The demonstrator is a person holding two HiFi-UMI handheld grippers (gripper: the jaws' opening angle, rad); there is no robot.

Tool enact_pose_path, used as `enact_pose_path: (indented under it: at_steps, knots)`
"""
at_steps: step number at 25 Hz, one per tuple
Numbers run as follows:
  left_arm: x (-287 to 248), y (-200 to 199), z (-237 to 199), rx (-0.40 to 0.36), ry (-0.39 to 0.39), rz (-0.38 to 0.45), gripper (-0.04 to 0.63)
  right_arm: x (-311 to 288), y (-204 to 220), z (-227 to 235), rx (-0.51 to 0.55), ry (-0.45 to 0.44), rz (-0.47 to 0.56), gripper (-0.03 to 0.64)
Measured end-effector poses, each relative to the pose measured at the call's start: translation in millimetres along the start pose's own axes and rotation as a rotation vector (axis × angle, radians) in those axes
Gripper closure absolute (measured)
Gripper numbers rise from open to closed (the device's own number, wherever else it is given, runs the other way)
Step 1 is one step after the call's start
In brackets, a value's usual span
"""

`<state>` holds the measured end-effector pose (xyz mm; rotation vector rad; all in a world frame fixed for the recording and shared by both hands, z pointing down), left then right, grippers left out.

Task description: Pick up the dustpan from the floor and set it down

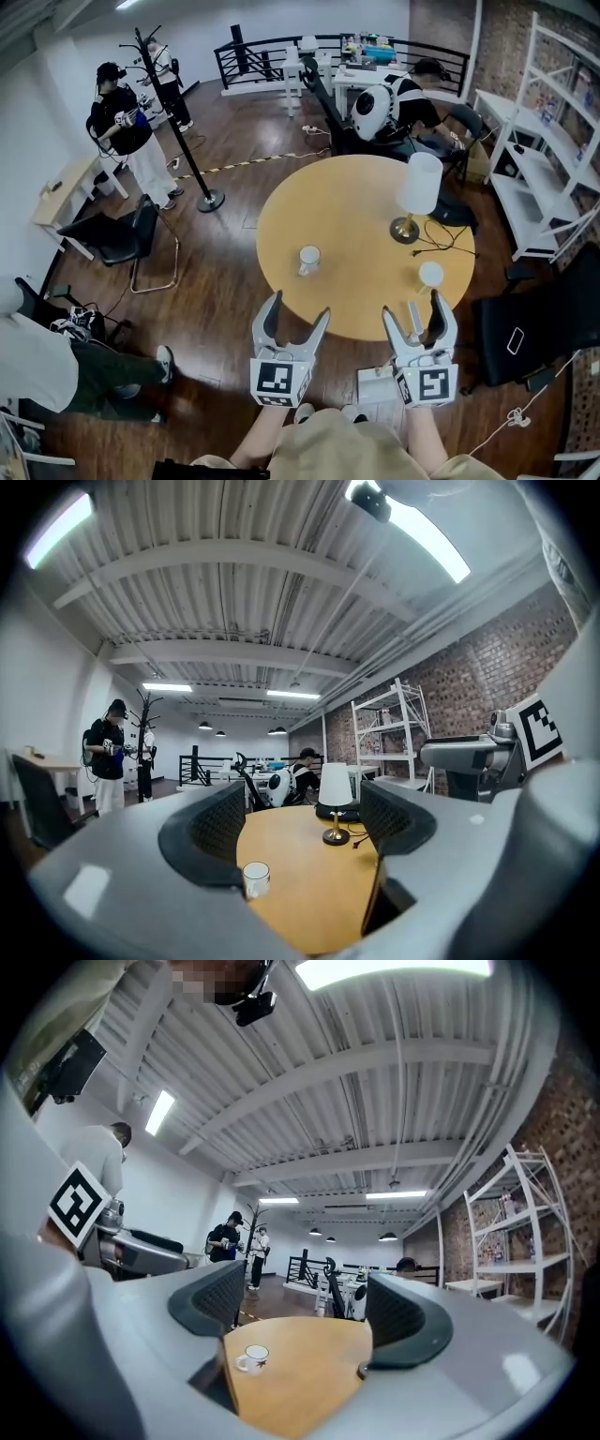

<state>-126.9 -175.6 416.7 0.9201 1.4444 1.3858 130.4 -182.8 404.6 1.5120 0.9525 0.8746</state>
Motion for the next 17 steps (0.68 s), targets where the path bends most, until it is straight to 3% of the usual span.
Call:
enact_pose_path:
  at_steps: [4, 17]
  knots:
    - [7, 1, 3, 0.003, -0.005, 0.0, 0.221, 6, 11, 5, -0.089, 0.039, -0.043, 0.16]
    - [14, 5, 30, 0.01, -0.046, -0.018, 0.222, 31, 17, 24, -0.06, 0.027, -0.082, 0.156]
Point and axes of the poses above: the fingertips, and each gripper's own axes: x backward along the fingers, z to its right, y out of its underside, the point moved 9 cm from there along x, backward along the fingers, and after that the axes turned 7 degrees about -z, right-handed, at the moved point
